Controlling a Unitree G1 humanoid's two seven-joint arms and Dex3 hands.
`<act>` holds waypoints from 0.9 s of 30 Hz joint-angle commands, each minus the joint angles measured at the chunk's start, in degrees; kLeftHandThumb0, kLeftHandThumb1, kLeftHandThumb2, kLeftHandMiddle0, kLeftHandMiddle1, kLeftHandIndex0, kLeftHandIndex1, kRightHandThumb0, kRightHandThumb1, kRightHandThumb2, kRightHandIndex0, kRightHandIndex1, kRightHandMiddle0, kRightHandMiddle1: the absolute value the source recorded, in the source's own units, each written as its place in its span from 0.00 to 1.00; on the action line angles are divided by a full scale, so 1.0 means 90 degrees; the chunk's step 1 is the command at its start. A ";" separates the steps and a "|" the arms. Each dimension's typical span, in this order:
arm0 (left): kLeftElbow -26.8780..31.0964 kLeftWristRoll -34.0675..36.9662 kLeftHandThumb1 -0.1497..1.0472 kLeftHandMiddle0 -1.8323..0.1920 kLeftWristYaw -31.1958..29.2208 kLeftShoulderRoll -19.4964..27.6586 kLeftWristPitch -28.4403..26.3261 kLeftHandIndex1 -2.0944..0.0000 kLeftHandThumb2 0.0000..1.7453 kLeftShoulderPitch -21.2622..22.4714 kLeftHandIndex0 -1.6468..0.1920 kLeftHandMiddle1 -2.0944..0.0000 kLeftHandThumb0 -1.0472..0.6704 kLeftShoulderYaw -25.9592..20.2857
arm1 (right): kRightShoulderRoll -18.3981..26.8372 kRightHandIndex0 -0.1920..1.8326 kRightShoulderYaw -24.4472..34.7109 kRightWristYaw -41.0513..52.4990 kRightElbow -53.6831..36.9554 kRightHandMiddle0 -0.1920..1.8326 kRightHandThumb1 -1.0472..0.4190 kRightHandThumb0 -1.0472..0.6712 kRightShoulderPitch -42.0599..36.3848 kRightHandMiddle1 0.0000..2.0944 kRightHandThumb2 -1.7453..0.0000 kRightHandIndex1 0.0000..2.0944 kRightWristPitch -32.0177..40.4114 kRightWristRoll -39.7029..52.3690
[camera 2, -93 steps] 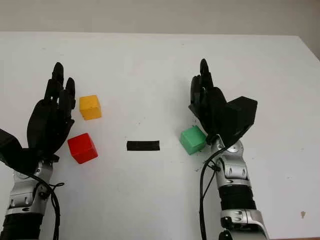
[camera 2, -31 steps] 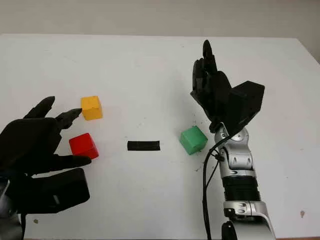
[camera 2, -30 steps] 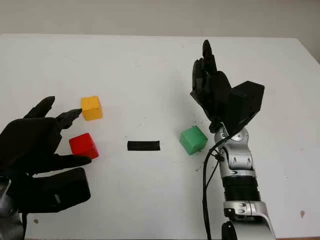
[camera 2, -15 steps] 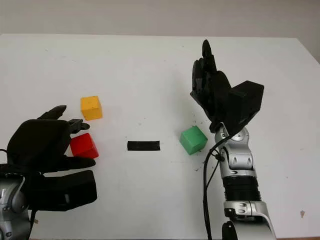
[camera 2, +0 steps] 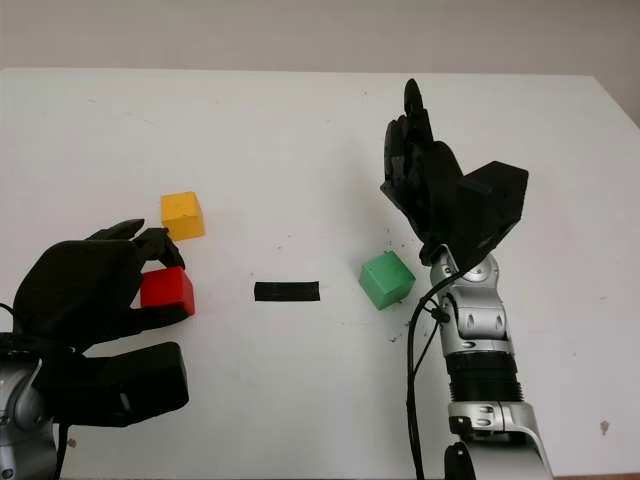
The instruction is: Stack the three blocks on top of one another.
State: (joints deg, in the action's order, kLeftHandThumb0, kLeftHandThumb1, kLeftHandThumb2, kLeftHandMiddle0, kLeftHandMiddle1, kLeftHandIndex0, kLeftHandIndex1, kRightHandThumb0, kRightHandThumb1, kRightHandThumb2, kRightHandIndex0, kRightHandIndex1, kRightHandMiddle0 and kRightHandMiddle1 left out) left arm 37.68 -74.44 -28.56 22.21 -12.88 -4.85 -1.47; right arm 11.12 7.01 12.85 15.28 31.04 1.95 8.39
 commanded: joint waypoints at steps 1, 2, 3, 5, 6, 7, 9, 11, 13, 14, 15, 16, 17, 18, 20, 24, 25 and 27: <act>0.0018 -0.0274 0.92 0.70 0.0086 0.0040 0.0040 0.31 0.03 -0.0019 0.76 0.96 0.38 0.0051 | 0.0044 0.00 0.0024 0.0016 -0.0047 0.00 0.00 0.20 0.0023 0.00 0.56 0.00 -0.0073 0.0008; 0.0021 -0.0370 0.92 0.69 0.0107 0.0021 0.0060 0.31 0.03 -0.0009 0.75 0.96 0.38 0.0071 | 0.0045 0.00 0.0020 0.0022 -0.0045 0.00 0.00 0.20 0.0022 0.00 0.56 0.00 -0.0075 0.0008; 0.0022 -0.0418 0.91 0.69 0.0143 0.0015 0.0097 0.32 0.03 -0.0004 0.75 0.96 0.38 0.0081 | 0.0045 0.00 0.0019 0.0024 -0.0042 0.00 0.00 0.20 0.0020 0.00 0.56 0.00 -0.0074 0.0007; 0.0032 -0.0432 0.90 0.68 0.0171 0.0030 0.0187 0.36 0.03 0.0022 0.73 0.97 0.38 0.0085 | 0.0039 0.00 0.0018 0.0017 -0.0038 0.00 0.00 0.20 0.0021 0.00 0.57 0.00 -0.0060 0.0005; 0.0048 -0.0442 0.91 0.68 0.0118 0.0055 0.0234 0.38 0.03 0.0060 0.72 0.97 0.39 0.0089 | 0.0029 0.00 0.0026 0.0011 -0.0037 0.00 0.00 0.20 0.0024 0.00 0.57 0.00 -0.0044 0.0020; 0.0063 -0.0437 0.91 0.68 0.0088 0.0108 0.0310 0.40 0.03 0.0102 0.72 0.97 0.38 0.0086 | 0.0015 0.00 0.0033 -0.0007 -0.0056 0.00 0.00 0.20 0.0023 0.00 0.57 0.00 -0.0014 0.0032; 0.0123 -0.0387 0.93 0.68 0.0003 0.0266 0.0511 0.41 0.03 0.0270 0.72 0.97 0.38 0.0065 | 0.0009 0.00 0.0029 -0.0021 -0.0063 0.00 0.00 0.20 0.0020 0.00 0.57 0.00 -0.0005 0.0036; 0.0157 -0.0356 0.94 0.68 -0.0046 0.0386 0.0669 0.42 0.04 0.0445 0.70 0.97 0.37 0.0043 | 0.0011 0.00 0.0020 -0.0029 -0.0047 0.00 0.00 0.21 0.0020 0.00 0.57 0.00 -0.0013 0.0029; 0.0154 -0.0157 0.94 0.67 0.0084 0.0519 0.0892 0.47 0.03 0.0683 0.67 0.97 0.36 0.0009 | 0.0004 0.00 0.0028 -0.0040 -0.0058 0.00 0.00 0.21 0.0001 0.00 0.57 0.00 -0.0015 0.0041; 0.0137 -0.0003 0.94 0.67 0.0220 0.0609 0.1045 0.48 0.03 0.0837 0.66 0.97 0.35 -0.0007 | 0.0004 0.00 0.0031 -0.0025 -0.0051 0.00 0.00 0.21 -0.0008 0.00 0.57 0.00 -0.0040 0.0051; 0.0117 0.0111 0.94 0.67 0.0322 0.0671 0.1154 0.49 0.03 0.0933 0.65 0.97 0.34 -0.0025 | 0.0005 0.00 0.0032 -0.0014 -0.0045 0.00 0.00 0.21 -0.0013 0.00 0.57 0.00 -0.0058 0.0058; 0.0122 0.0194 0.94 0.67 0.0356 0.0720 0.1235 0.49 0.03 0.1045 0.65 0.97 0.34 -0.0031 | 0.0005 0.00 0.0034 -0.0004 -0.0031 0.00 0.00 0.21 -0.0013 0.00 0.57 0.00 -0.0077 0.0064; 0.0124 0.0253 0.95 0.67 0.0373 0.0753 0.1290 0.45 0.03 0.1118 0.67 0.97 0.33 -0.0038 | 0.0005 0.00 0.0034 0.0002 -0.0021 0.00 0.00 0.21 -0.0012 0.00 0.57 0.00 -0.0088 0.0068; 0.0141 0.0418 0.95 0.67 0.0428 0.0787 0.1391 0.44 0.03 0.1256 0.67 0.97 0.33 -0.0033 | -0.0004 0.00 0.0043 0.0005 -0.0014 0.00 0.00 0.21 -0.0012 0.00 0.57 0.00 -0.0101 0.0083; 0.0135 0.0842 0.97 0.66 0.0553 0.0820 0.1590 0.37 0.03 0.1548 0.70 0.97 0.33 -0.0011 | -0.0007 0.00 0.0038 -0.0001 -0.0011 0.00 0.00 0.21 -0.0007 0.00 0.57 0.00 -0.0107 0.0084; -0.0181 0.1698 0.96 0.66 0.0737 0.0820 0.1930 0.40 0.03 0.2074 0.67 0.97 0.34 0.0076 | -0.0003 0.00 0.0013 0.0003 -0.0023 0.00 0.00 0.20 -0.0012 0.00 0.57 0.00 -0.0098 0.0073; -0.0356 0.2034 0.96 0.67 0.0743 0.0845 0.2050 0.38 0.03 0.2204 0.68 0.98 0.34 0.0099 | -0.0010 0.00 0.0020 0.0009 -0.0011 0.00 0.00 0.20 -0.0011 0.00 0.57 0.00 -0.0103 0.0089; -0.0756 0.2656 0.99 0.70 0.0714 0.0873 0.2233 0.33 0.05 0.2448 0.71 0.99 0.34 0.0156 | -0.0022 0.00 0.0014 0.0012 -0.0004 0.00 0.00 0.20 -0.0017 0.00 0.58 0.00 -0.0128 0.0091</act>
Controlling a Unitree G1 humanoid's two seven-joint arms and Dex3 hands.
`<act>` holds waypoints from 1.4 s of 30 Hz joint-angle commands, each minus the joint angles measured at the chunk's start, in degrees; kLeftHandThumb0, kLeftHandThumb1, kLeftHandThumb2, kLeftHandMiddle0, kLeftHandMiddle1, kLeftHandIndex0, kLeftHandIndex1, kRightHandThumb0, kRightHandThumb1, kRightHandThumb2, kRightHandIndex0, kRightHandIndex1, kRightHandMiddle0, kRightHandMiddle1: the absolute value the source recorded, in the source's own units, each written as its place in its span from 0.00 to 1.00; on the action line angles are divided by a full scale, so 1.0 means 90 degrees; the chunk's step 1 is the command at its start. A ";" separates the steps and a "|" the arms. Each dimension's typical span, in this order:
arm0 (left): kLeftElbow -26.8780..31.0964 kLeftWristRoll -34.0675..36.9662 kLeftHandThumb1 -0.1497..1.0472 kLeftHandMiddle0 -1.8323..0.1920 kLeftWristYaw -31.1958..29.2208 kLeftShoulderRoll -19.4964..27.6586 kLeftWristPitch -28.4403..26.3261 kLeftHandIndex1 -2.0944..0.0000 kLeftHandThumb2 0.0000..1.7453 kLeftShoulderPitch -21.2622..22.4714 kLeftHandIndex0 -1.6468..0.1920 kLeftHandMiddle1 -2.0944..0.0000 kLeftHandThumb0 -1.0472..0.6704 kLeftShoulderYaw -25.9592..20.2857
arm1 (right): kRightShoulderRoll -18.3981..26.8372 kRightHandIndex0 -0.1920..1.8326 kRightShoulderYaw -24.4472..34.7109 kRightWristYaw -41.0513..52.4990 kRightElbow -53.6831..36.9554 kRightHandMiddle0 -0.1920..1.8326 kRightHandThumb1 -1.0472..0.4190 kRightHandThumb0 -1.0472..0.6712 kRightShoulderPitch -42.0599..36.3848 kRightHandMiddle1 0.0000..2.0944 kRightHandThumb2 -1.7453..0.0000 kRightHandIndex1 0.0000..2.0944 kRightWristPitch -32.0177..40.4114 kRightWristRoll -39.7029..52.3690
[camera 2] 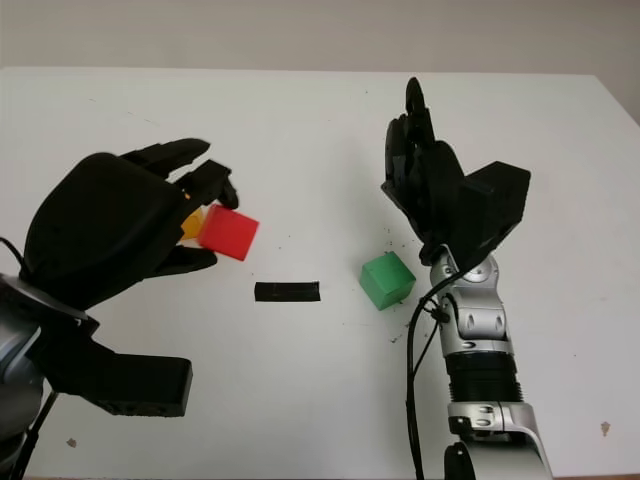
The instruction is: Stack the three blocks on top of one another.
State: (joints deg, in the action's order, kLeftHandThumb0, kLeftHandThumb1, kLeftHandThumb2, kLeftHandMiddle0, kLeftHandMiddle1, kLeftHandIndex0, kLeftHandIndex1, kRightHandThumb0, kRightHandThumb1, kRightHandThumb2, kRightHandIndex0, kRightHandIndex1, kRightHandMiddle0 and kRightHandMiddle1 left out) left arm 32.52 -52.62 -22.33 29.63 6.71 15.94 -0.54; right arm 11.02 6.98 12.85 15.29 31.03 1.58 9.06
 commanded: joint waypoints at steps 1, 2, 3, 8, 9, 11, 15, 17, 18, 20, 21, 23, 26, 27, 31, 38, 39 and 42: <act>-0.0409 0.0487 1.00 0.72 0.0047 0.0017 0.0113 0.32 0.05 0.0241 0.71 0.99 0.34 0.0091 | -0.0011 0.00 0.0010 0.0015 -0.0007 0.00 0.00 0.21 -0.0023 0.00 0.58 0.00 -0.0100 0.0008; -0.0650 0.0732 0.99 0.73 0.0097 -0.0040 0.0165 0.31 0.05 0.0343 0.71 1.00 0.33 0.0140 | -0.0015 0.00 0.0005 0.0004 -0.0028 0.00 0.00 0.21 -0.0034 0.00 0.57 0.00 -0.0082 0.0003; -0.0893 0.0980 0.99 0.74 0.0144 -0.0128 0.0193 0.31 0.04 0.0442 0.70 0.99 0.33 0.0198 | -0.0016 0.00 0.0002 -0.0002 -0.0044 0.00 0.00 0.21 -0.0046 0.00 0.57 0.00 -0.0074 -0.0001; -0.1954 0.1723 0.96 0.73 0.0133 -0.0389 0.0199 0.31 0.03 0.0857 0.65 0.98 0.33 0.0612 | -0.0015 0.00 0.0018 -0.0023 -0.0051 0.00 0.00 0.20 -0.0097 0.00 0.57 0.00 -0.0138 -0.0017; -0.2083 0.1813 0.96 0.73 0.0147 -0.0414 0.0212 0.31 0.03 0.0889 0.65 0.98 0.33 0.0667 | -0.0018 0.00 0.0023 -0.0022 -0.0053 0.00 0.00 0.20 -0.0105 0.00 0.57 0.00 -0.0150 -0.0010; -0.2257 0.1933 0.96 0.73 0.0138 -0.0479 0.0125 0.31 0.03 0.0925 0.65 0.98 0.33 0.0785 | -0.0017 0.00 0.0032 -0.0011 -0.0057 0.00 0.00 0.21 -0.0124 0.00 0.57 0.00 -0.0180 0.0002; -0.2334 0.1946 0.96 0.75 -0.0146 -0.0657 -0.0532 0.31 0.03 0.0952 0.65 0.99 0.33 0.1073 | -0.0014 0.00 0.0041 -0.0002 -0.0088 0.00 0.00 0.21 -0.0143 0.00 0.58 0.00 -0.0167 0.0024; -0.2352 0.1891 0.96 0.75 -0.0157 -0.0709 -0.0745 0.30 0.03 0.0948 0.65 0.99 0.34 0.1192 | -0.0011 0.00 0.0044 0.0003 -0.0075 0.00 0.00 0.21 -0.0142 0.00 0.58 0.00 -0.0192 0.0024; -0.2354 0.1813 0.96 0.75 -0.0182 -0.0703 -0.0847 0.30 0.03 0.0941 0.65 0.99 0.35 0.1273 | -0.0011 0.00 0.0045 -0.0013 -0.0081 0.00 0.00 0.21 -0.0138 0.00 0.58 0.00 -0.0173 0.0020; -0.2342 0.1728 0.96 0.76 -0.0230 -0.0673 -0.0990 0.30 0.03 0.0937 0.65 0.99 0.35 0.1392 | -0.0006 0.00 0.0049 -0.0028 -0.0093 0.00 0.00 0.21 -0.0133 0.00 0.58 0.00 -0.0137 0.0022; -0.2340 0.1736 0.95 0.76 -0.0266 -0.0673 -0.1047 0.30 0.03 0.0933 0.65 0.99 0.36 0.1433 | -0.0006 0.00 0.0053 -0.0029 -0.0096 0.00 0.00 0.21 -0.0131 0.00 0.59 0.00 -0.0134 0.0027; -0.2354 0.1754 0.95 0.76 -0.0341 -0.0643 -0.1084 0.29 0.03 0.0913 0.65 0.99 0.36 0.1518 | -0.0019 0.00 0.0057 -0.0063 -0.0100 0.00 0.00 0.21 -0.0125 0.00 0.59 0.00 -0.0137 0.0021; -0.2360 0.1766 0.93 0.76 -0.0410 -0.0598 -0.1094 0.29 0.02 0.0868 0.63 0.99 0.37 0.1600 | -0.0027 0.00 0.0055 -0.0088 -0.0079 0.00 0.00 0.21 -0.0107 0.00 0.60 0.00 -0.0163 0.0019; -0.2323 0.1747 0.93 0.77 -0.0477 -0.0575 -0.1143 0.29 0.03 0.0844 0.63 0.99 0.37 0.1630 | -0.0023 0.00 0.0045 -0.0091 -0.0082 0.00 0.00 0.21 -0.0101 0.00 0.60 0.00 -0.0159 0.0011; -0.2184 0.1758 0.93 0.78 -0.0599 -0.0485 -0.1222 0.28 0.03 0.0751 0.62 0.99 0.36 0.1652 | -0.0020 0.00 0.0040 -0.0096 -0.0105 0.00 0.00 0.21 -0.0083 0.00 0.60 0.00 -0.0095 0.0025; -0.2022 0.1754 0.92 0.77 -0.0681 -0.0349 -0.1331 0.24 0.03 0.0632 0.64 0.98 0.37 0.1613 | -0.0018 0.00 0.0043 -0.0085 -0.0078 0.00 0.00 0.21 -0.0035 0.00 0.60 0.00 -0.0054 0.0056; -0.2003 0.1715 0.91 0.77 -0.0677 -0.0330 -0.1362 0.24 0.03 0.0620 0.64 0.98 0.37 0.1620 | -0.0008 0.00 0.0035 -0.0078 -0.0074 0.00 0.00 0.22 -0.0034 0.00 0.60 0.00 -0.0062 0.0045; -0.1991 0.1536 0.91 0.77 -0.0551 -0.0301 -0.1408 0.25 0.03 0.0585 0.64 0.98 0.36 0.1658 | 0.0005 0.00 0.0033 -0.0078 -0.0067 0.00 0.00 0.22 -0.0028 0.00 0.59 0.00 -0.0072 0.0029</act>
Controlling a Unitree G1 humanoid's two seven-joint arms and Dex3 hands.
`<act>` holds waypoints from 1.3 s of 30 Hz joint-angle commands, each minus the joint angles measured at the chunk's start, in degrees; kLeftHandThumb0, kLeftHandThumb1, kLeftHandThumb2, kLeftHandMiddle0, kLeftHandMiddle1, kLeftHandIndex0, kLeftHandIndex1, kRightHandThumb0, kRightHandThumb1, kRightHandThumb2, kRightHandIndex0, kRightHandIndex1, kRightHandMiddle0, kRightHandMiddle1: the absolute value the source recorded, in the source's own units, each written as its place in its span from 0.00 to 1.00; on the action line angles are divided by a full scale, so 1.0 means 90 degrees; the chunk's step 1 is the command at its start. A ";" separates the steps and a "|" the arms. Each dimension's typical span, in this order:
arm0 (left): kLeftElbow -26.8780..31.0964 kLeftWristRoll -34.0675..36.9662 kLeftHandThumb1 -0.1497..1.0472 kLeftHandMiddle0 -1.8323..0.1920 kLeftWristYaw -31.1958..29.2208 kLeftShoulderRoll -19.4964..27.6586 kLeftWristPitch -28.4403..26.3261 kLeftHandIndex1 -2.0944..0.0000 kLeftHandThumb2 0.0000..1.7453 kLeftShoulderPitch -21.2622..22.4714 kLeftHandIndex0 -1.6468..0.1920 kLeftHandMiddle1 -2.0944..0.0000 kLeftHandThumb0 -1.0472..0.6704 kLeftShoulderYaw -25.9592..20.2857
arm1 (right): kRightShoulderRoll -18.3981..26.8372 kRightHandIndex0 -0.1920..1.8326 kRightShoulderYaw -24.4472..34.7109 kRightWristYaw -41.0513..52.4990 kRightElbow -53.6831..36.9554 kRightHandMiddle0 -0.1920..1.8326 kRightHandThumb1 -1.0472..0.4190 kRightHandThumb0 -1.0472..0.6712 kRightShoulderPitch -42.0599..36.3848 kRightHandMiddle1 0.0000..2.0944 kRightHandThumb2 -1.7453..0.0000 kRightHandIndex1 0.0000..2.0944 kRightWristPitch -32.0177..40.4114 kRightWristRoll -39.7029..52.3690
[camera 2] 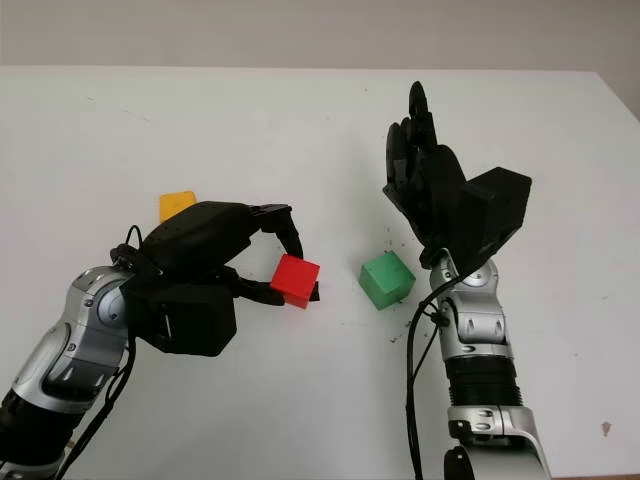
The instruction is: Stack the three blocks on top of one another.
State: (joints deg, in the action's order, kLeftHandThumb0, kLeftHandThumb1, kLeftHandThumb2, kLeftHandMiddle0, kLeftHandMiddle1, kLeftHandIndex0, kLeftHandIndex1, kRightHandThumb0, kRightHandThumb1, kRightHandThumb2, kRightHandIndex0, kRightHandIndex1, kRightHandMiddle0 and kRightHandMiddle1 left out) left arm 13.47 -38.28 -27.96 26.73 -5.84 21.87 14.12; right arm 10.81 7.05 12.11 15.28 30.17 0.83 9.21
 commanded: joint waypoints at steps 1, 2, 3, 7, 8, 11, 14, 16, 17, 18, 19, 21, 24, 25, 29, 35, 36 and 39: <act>0.0120 -0.0179 0.91 0.77 0.0152 0.0040 -0.0007 0.25 0.03 -0.0087 0.64 0.98 0.36 0.0053 | 0.0042 0.00 0.0016 0.0014 -0.0062 0.00 0.00 0.22 0.0072 0.00 0.59 0.00 -0.0003 -0.0004; 0.0116 -0.0269 0.91 0.77 0.0205 0.0049 -0.0001 0.26 0.03 -0.0097 0.63 0.98 0.36 0.0070 | 0.0052 0.00 0.0009 0.0023 -0.0058 0.00 0.00 0.22 0.0075 0.00 0.59 0.00 -0.0015 -0.0018; 0.0112 -0.0363 0.91 0.77 0.0258 0.0059 0.0005 0.26 0.03 -0.0104 0.63 0.98 0.36 0.0088 | 0.0059 0.00 0.0006 0.0029 -0.0053 0.00 0.00 0.22 0.0079 0.00 0.58 0.00 -0.0024 -0.0028; 0.0046 -0.0796 0.90 0.76 0.0610 0.0070 0.0076 0.29 0.03 -0.0151 0.61 0.98 0.37 0.0171 | 0.0057 0.00 0.0031 0.0078 -0.0036 0.00 0.00 0.22 0.0093 0.00 0.59 0.00 -0.0001 0.0015; 0.0039 -0.0904 0.90 0.76 0.0665 0.0072 0.0072 0.29 0.03 -0.0157 0.61 0.98 0.36 0.0191 | 0.0055 0.00 0.0032 0.0080 -0.0040 0.00 0.00 0.21 0.0097 0.00 0.59 0.00 0.0010 0.0016; 0.0032 -0.1104 0.90 0.77 0.0720 0.0065 0.0053 0.32 0.03 -0.0156 0.61 0.98 0.37 0.0222 | 0.0052 0.00 0.0025 0.0072 -0.0041 0.00 0.00 0.21 0.0112 0.00 0.60 0.00 0.0014 -0.0003; 0.0053 -0.1297 0.90 0.78 0.0741 0.0067 0.0033 0.33 0.03 -0.0160 0.62 0.98 0.37 0.0251 | 0.0058 0.00 0.0029 0.0115 -0.0032 0.00 0.00 0.22 0.0101 0.00 0.59 0.00 -0.0015 0.0016; 0.0063 -0.1387 0.91 0.78 0.0755 0.0055 0.0029 0.33 0.03 -0.0171 0.63 0.98 0.35 0.0263 | 0.0063 0.00 0.0031 0.0112 -0.0040 0.00 0.00 0.22 0.0096 0.00 0.59 0.00 0.0002 0.0007; 0.0056 -0.1416 0.91 0.79 0.0787 0.0050 0.0050 0.33 0.03 -0.0179 0.64 0.98 0.35 0.0265 | 0.0060 0.00 0.0033 0.0110 -0.0051 0.00 0.00 0.22 0.0093 0.00 0.59 0.00 0.0014 0.0010; 0.0053 -0.1434 0.91 0.79 0.0800 0.0047 0.0064 0.34 0.03 -0.0186 0.65 0.98 0.34 0.0266 | 0.0057 0.00 0.0037 0.0108 -0.0041 0.00 0.00 0.22 0.0095 0.00 0.59 0.00 0.0003 0.0011; 0.0046 -0.1461 0.91 0.79 0.0828 0.0053 0.0092 0.34 0.03 -0.0196 0.66 0.99 0.34 0.0271 | 0.0048 0.00 0.0042 0.0097 -0.0049 0.00 0.00 0.21 0.0095 0.00 0.59 0.00 0.0010 0.0015; 0.0043 -0.1464 0.92 0.81 0.0841 0.0066 0.0146 0.38 0.03 -0.0206 0.71 0.99 0.32 0.0271 | 0.0045 0.00 0.0043 0.0087 -0.0061 0.00 0.00 0.21 0.0096 0.00 0.59 0.00 0.0021 0.0015; 0.0073 -0.1320 0.92 0.83 0.0745 0.0089 0.0232 0.45 0.03 -0.0218 0.75 0.99 0.30 0.0233 | 0.0056 0.00 0.0037 0.0108 -0.0045 0.00 0.00 0.22 0.0101 0.00 0.59 0.00 -0.0015 0.0013; 0.0116 -0.1203 0.93 0.84 0.0629 0.0090 0.0228 0.46 0.03 -0.0223 0.76 0.99 0.30 0.0205 | 0.0056 0.00 0.0041 0.0114 -0.0033 0.00 0.00 0.23 0.0105 0.00 0.59 0.00 -0.0030 0.0017; 0.0291 -0.0839 0.94 0.86 0.0197 0.0076 0.0110 0.49 0.03 -0.0216 0.78 0.99 0.29 0.0119 | 0.0049 0.00 0.0046 0.0123 -0.0011 0.00 0.00 0.23 0.0110 0.00 0.58 0.00 -0.0069 0.0012; 0.0546 -0.0584 0.94 0.88 -0.0198 0.0105 -0.0057 0.56 0.03 -0.0201 0.78 0.98 0.27 0.0068 | 0.0039 0.00 0.0051 0.0100 -0.0007 0.00 0.00 0.22 0.0097 0.00 0.59 0.00 -0.0069 0.0001; 0.0566 -0.0569 0.94 0.88 -0.0207 0.0106 -0.0054 0.57 0.03 -0.0206 0.78 0.98 0.27 0.0064 | 0.0041 0.00 0.0052 0.0103 -0.0020 0.00 0.00 0.22 0.0090 0.00 0.59 0.00 -0.0049 0.0008; 0.0597 -0.0521 0.94 0.88 -0.0224 0.0114 -0.0052 0.58 0.03 -0.0224 0.78 0.98 0.26 0.0053 | 0.0033 0.00 0.0048 0.0072 -0.0058 0.00 0.00 0.22 0.0074 0.00 0.59 0.00 -0.0016 0.0002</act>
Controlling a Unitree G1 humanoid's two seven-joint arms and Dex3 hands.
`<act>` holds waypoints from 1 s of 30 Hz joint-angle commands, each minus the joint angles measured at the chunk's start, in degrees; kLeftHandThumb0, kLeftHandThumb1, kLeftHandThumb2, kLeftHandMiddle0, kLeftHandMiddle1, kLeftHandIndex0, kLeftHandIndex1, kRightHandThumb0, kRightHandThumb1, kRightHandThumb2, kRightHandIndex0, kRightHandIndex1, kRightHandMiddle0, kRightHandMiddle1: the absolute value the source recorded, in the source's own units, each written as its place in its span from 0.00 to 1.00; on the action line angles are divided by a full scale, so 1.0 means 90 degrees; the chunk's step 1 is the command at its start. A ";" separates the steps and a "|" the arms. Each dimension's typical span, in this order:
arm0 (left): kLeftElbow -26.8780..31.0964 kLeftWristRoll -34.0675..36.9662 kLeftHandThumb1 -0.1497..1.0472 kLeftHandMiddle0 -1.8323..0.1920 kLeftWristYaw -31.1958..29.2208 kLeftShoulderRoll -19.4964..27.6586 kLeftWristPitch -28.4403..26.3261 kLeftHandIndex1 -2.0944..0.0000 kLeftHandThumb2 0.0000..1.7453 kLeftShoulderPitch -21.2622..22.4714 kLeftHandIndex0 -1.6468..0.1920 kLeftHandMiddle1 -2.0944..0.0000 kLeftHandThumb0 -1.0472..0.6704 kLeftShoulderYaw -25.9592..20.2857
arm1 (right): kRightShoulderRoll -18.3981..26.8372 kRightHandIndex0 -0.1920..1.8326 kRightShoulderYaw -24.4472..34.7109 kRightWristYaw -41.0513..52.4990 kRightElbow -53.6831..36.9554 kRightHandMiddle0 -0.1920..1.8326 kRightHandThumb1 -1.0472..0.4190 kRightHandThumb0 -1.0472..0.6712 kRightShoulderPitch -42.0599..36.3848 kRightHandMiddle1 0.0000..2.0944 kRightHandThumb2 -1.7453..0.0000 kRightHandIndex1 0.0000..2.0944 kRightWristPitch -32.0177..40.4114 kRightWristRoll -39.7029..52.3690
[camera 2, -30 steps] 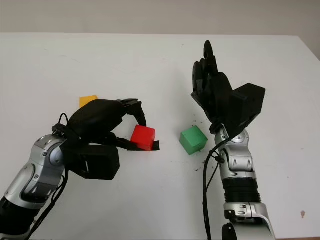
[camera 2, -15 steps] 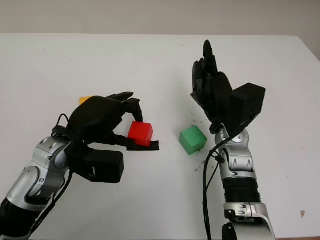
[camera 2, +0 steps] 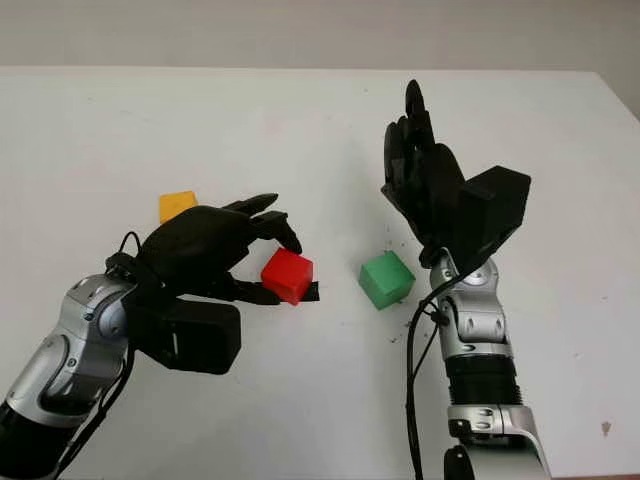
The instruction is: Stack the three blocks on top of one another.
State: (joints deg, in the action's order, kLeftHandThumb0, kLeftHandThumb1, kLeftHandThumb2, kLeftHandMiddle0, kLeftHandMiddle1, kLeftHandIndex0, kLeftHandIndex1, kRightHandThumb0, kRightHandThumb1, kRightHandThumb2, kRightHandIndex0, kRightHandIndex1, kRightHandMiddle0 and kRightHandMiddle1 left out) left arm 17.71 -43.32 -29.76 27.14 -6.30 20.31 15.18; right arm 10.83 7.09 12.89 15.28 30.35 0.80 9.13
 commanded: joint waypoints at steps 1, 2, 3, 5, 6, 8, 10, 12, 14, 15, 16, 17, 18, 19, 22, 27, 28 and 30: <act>0.0134 0.0050 0.94 0.88 -0.0033 0.0071 -0.0010 0.58 0.03 -0.0052 0.78 0.98 0.27 -0.0065 | 0.0027 0.00 0.0044 -0.0029 -0.0061 0.00 0.00 0.22 0.0053 0.00 0.59 0.00 -0.0011 0.0008; 0.0143 0.0045 0.94 0.88 -0.0046 0.0077 -0.0024 0.59 0.03 -0.0050 0.79 0.98 0.27 -0.0062 | 0.0029 0.00 0.0041 -0.0023 -0.0059 0.00 0.00 0.22 0.0050 0.00 0.59 0.00 -0.0020 0.0013; 0.0148 0.0041 0.94 0.89 -0.0052 0.0083 -0.0033 0.63 0.03 -0.0049 0.79 0.98 0.27 -0.0058 | 0.0030 0.00 0.0040 -0.0018 -0.0058 0.00 0.00 0.22 0.0048 0.00 0.59 0.00 -0.0024 0.0018; 0.0138 -0.0077 0.94 0.90 0.0040 0.0140 0.0029 0.72 0.03 -0.0049 0.80 0.98 0.27 -0.0025 | 0.0035 0.00 0.0036 -0.0009 -0.0071 0.00 0.00 0.22 0.0036 0.00 0.59 0.00 0.0001 0.0026; 0.0113 -0.0174 0.95 0.91 0.0158 0.0171 0.0099 0.79 0.03 -0.0056 0.82 0.98 0.26 -0.0004 | 0.0035 0.00 0.0035 -0.0012 -0.0079 0.00 0.00 0.22 0.0028 0.00 0.59 0.00 0.0006 0.0025; 0.0021 -0.0424 0.95 0.95 0.0506 0.0196 0.0239 0.90 0.03 -0.0089 0.87 0.98 0.25 0.0036 | 0.0022 0.00 0.0042 -0.0026 -0.0078 0.00 0.00 0.21 0.0019 0.00 0.59 0.00 0.0001 0.0031; -0.0052 -0.0660 0.95 0.98 0.0813 0.0190 0.0314 0.96 0.03 -0.0126 0.93 0.99 0.24 0.0065 | 0.0010 0.00 0.0047 -0.0037 -0.0085 0.00 0.00 0.21 0.0015 0.00 0.60 0.00 0.0013 0.0043; -0.0112 -0.0904 0.94 0.99 0.1086 0.0149 0.0310 0.98 0.03 -0.0155 0.96 1.00 0.23 0.0083 | 0.0012 0.00 0.0038 -0.0040 -0.0075 0.00 0.00 0.22 0.0012 0.00 0.60 0.00 -0.0020 0.0028; -0.0148 -0.1100 0.96 1.00 0.1245 0.0096 0.0243 0.99 0.04 -0.0156 0.99 1.00 0.17 0.0081 | 0.0011 0.00 0.0036 -0.0044 -0.0058 0.00 0.00 0.22 0.0013 0.00 0.59 0.00 -0.0051 0.0020; -0.0151 -0.1060 0.97 1.00 0.1340 0.0080 0.0268 1.00 0.04 -0.0150 1.00 1.00 0.16 0.0014 | 0.0004 0.00 0.0040 -0.0056 -0.0057 0.00 0.00 0.22 0.0014 0.00 0.59 0.00 -0.0046 0.0024; -0.0124 -0.1025 0.98 1.00 0.1413 0.0076 0.0281 1.00 0.04 -0.0138 1.00 1.00 0.13 -0.0063 | -0.0001 0.00 0.0043 -0.0068 -0.0054 0.00 0.00 0.22 0.0014 0.00 0.60 0.00 -0.0046 0.0023; -0.0089 -0.0910 0.99 1.00 0.1465 0.0062 0.0292 1.00 0.08 -0.0115 1.00 1.00 0.09 -0.0169 | -0.0003 0.00 0.0045 -0.0071 -0.0047 0.00 0.00 0.21 0.0016 0.00 0.60 0.00 -0.0049 0.0027; -0.0059 -0.0722 1.00 1.00 0.1593 0.0024 0.0337 1.00 0.11 -0.0103 1.00 1.00 0.07 -0.0313 | -0.0001 0.00 0.0045 -0.0075 -0.0049 0.00 0.00 0.21 0.0016 0.00 0.60 0.00 -0.0036 0.0029; -0.0045 -0.0590 1.00 1.00 0.1680 0.0001 0.0368 1.00 0.18 -0.0096 1.00 1.00 0.07 -0.0402 | 0.0001 0.00 0.0044 -0.0077 -0.0051 0.00 0.00 0.21 0.0016 0.00 0.61 0.00 -0.0027 0.0031; 0.0073 0.0287 1.00 0.99 0.2083 -0.0177 0.0408 1.00 0.30 -0.0080 1.00 0.99 0.08 -0.1137 | 0.0024 0.00 0.0012 -0.0078 -0.0115 0.00 0.00 0.22 -0.0005 0.00 0.60 0.00 -0.0028 -0.0009; -0.0258 0.1156 1.00 0.93 0.2163 0.0068 -0.0023 0.95 0.18 0.0492 0.89 0.97 0.14 -0.2156 | 0.0004 0.00 0.0015 -0.0055 -0.0137 0.00 0.00 0.22 -0.0003 0.00 0.59 0.00 -0.0002 0.0028; -0.0375 0.1294 1.00 0.93 0.1997 0.0203 -0.0262 0.95 0.16 0.0633 0.87 0.97 0.13 -0.2308 | 0.0000 0.00 0.0013 -0.0064 -0.0137 0.00 0.00 0.22 -0.0002 0.00 0.59 0.00 0.0002 0.0023; -0.0677 0.1547 1.00 0.92 0.1716 0.0480 -0.0547 0.95 0.14 0.0886 0.85 0.97 0.10 -0.2491 | 0.0006 0.00 0.0006 -0.0064 -0.0129 0.00 0.00 0.21 -0.0004 0.00 0.59 0.00 -0.0023 0.0009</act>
State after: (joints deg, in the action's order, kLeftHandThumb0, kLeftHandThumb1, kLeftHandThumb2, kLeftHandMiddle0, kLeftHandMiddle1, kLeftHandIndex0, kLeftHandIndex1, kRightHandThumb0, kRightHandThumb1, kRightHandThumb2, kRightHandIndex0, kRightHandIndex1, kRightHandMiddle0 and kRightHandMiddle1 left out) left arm 13.21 -30.44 -13.26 29.96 -10.29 26.90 -6.00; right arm 10.80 7.00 12.33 15.08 30.29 0.81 9.13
